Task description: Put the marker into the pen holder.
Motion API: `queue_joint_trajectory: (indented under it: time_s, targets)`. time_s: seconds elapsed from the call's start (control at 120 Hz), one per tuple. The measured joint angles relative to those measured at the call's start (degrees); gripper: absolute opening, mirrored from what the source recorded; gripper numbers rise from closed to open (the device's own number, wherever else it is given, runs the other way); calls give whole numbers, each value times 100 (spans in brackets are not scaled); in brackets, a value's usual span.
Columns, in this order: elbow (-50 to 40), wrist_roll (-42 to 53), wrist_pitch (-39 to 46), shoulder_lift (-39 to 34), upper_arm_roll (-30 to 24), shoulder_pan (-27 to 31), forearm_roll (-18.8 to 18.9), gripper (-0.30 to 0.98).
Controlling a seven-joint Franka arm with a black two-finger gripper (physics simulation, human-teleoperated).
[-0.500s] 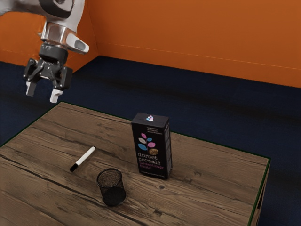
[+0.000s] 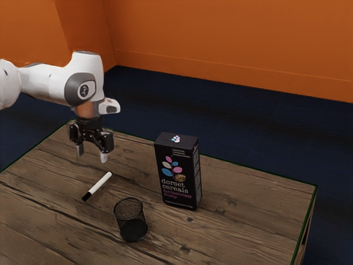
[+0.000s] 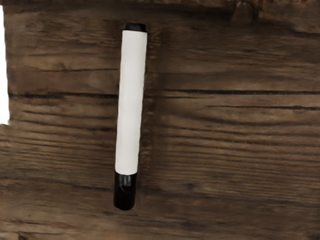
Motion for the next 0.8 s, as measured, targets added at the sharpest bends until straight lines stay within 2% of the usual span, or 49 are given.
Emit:
queue_joint_trajectory:
  time_s: [0.133, 0.342, 0.7, 0.8]
  targets:
    - [-257, 23, 1018, 405, 211, 9, 42, 69]
    - [-330, 141, 1964, 952, 256, -2, 49, 69]
    - [-403, 351, 2655, 1274, 199, -6, 63, 68]
    - [-408, 390, 2726, 1328, 197, -7, 62, 63]
